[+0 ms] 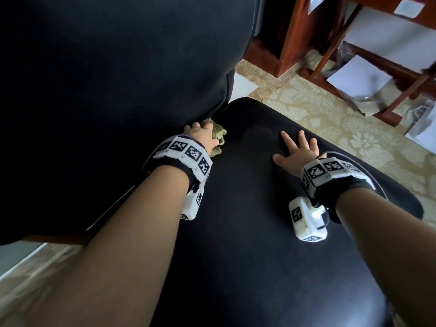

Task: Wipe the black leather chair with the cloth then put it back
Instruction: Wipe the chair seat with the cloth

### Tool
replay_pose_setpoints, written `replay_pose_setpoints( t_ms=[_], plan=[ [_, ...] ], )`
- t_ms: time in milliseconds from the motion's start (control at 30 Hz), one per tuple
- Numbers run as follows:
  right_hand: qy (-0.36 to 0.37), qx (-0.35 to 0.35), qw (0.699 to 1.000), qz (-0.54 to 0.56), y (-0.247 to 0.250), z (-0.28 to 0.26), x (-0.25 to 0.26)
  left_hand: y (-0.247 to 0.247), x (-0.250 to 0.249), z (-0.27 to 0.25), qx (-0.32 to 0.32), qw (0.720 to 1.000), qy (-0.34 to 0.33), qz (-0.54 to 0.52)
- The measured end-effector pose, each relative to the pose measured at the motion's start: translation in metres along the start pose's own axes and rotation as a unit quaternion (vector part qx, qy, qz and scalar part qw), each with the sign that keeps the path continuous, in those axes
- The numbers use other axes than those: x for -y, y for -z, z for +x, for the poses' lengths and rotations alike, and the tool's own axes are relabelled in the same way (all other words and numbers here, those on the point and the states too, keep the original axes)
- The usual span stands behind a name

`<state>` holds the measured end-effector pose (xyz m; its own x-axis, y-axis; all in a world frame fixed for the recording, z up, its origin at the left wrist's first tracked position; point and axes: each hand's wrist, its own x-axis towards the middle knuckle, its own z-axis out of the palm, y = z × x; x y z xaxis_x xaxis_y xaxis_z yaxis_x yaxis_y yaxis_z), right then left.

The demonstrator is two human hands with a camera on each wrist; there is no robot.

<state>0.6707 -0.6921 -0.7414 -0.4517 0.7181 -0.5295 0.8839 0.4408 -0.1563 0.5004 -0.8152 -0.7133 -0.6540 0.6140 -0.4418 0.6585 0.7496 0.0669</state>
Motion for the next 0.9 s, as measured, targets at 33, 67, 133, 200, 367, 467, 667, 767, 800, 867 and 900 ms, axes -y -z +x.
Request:
replay_pose_setpoints(
  t_ms=[33, 67, 133, 200, 367, 467, 667, 767, 800, 867, 900],
  plan=[
    [0.001, 0.001, 1.0, -0.002, 0.0, 0.0, 0.0, -0.003, 0.003, -0.004, -0.002, 1.0, 0.004, -0.003],
    [0.001, 0.001, 1.0, -0.005, 0.001, 0.0, 0.0, -0.005, 0.005, -0.007, -0.007, 1.0, 0.003, -0.009],
    [0.001, 0.001, 1.0, -0.009, 0.0, 0.001, 0.0, -0.01, 0.007, -0.013, -0.013, 0.999, -0.009, -0.036],
    [0.0, -0.002, 1.0, -0.009, -0.001, 0.002, 0.0, -0.011, 0.013, -0.016, -0.012, 0.996, -0.029, -0.084],
    [0.0, -0.005, 1.0, -0.007, -0.003, 0.002, 0.0, -0.015, 0.022, -0.018, -0.01, 0.997, -0.06, -0.043],
    [-0.002, -0.006, 1.0, -0.007, -0.001, 0.001, 0.0, -0.018, 0.014, -0.013, -0.022, 0.999, -0.036, -0.011],
    [-0.001, 0.0, 1.0, -0.001, 0.001, -0.002, 0.001, -0.015, 0.024, -0.022, -0.033, 0.999, -0.001, 0.007],
    [0.0, -0.001, 1.0, -0.003, 0.001, -0.002, 0.002, -0.018, 0.036, -0.032, -0.037, 0.999, 0.016, 0.01],
    [0.002, -0.002, 1.0, -0.004, 0.002, -0.002, 0.003, -0.018, 0.038, -0.035, -0.038, 0.999, 0.023, 0.012],
    [0.005, -0.003, 1.0, -0.008, 0.002, -0.002, 0.002, -0.018, 0.036, -0.038, -0.037, 0.999, 0.033, 0.013],
    [0.005, -0.002, 1.0, -0.011, 0.002, -0.002, 0.002, -0.018, 0.034, -0.038, -0.035, 0.999, 0.036, 0.013]
  ],
)
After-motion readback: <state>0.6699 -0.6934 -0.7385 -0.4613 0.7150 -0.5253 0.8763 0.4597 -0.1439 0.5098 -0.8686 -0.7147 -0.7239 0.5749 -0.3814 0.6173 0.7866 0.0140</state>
